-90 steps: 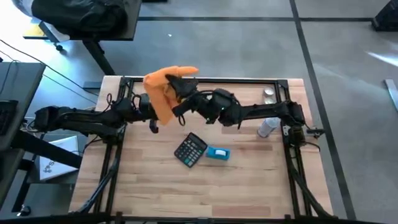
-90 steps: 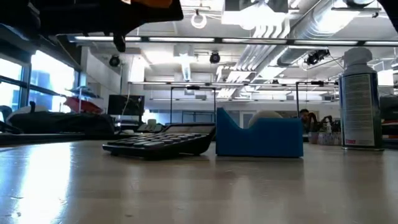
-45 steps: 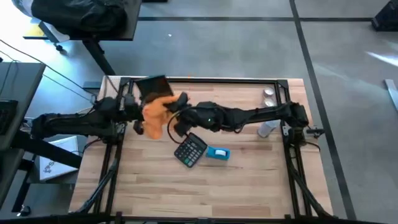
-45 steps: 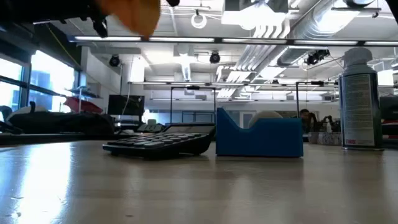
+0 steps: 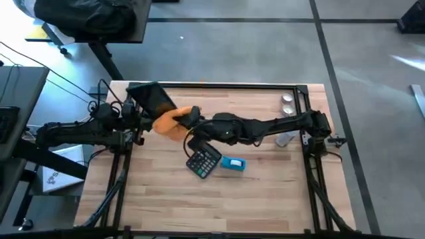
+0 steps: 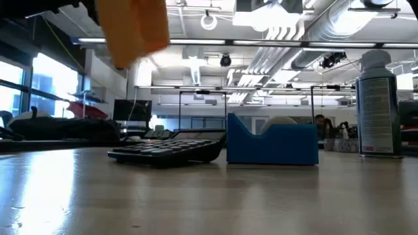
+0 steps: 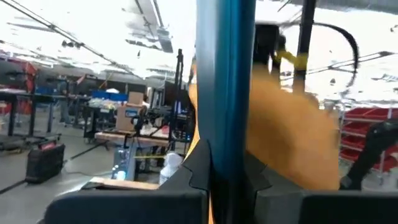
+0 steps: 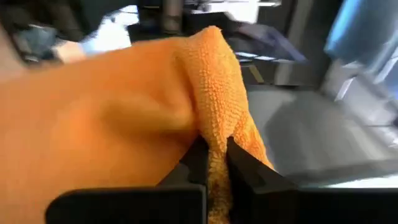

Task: Apply microfiber cloth
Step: Wipe the front of the cellphone with the microfiber cloth

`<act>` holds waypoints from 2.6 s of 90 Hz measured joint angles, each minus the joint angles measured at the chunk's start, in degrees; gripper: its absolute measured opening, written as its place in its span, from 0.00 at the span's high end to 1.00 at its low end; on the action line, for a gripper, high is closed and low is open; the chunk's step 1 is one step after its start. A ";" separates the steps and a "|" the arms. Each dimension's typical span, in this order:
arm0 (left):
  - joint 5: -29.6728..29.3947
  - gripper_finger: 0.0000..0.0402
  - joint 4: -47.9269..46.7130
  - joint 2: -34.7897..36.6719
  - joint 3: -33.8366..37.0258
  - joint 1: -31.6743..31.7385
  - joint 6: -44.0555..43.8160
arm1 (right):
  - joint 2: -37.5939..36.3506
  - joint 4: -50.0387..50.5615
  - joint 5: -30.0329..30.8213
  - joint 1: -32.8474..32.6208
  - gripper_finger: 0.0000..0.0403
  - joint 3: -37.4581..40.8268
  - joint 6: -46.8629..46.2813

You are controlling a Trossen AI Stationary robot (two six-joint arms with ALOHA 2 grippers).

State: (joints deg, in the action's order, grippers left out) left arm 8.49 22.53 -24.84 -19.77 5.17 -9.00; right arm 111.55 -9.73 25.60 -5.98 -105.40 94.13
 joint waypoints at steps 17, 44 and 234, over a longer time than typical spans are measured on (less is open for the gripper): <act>2.01 0.99 -1.57 -3.38 0.22 -1.35 -1.03 | -0.37 -1.34 -2.27 1.66 1.00 -6.17 1.73; 5.58 0.99 10.05 -14.23 0.27 -4.64 3.50 | 0.48 3.59 -4.43 4.76 1.00 -9.16 -5.42; -21.08 0.99 -24.79 -20.46 -0.66 10.90 -7.47 | -3.14 51.68 -12.27 17.32 1.00 20.70 -85.82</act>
State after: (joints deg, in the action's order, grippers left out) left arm -12.59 -2.26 -45.29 -20.43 16.06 -16.47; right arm 108.42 41.94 13.33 11.34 -84.70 8.31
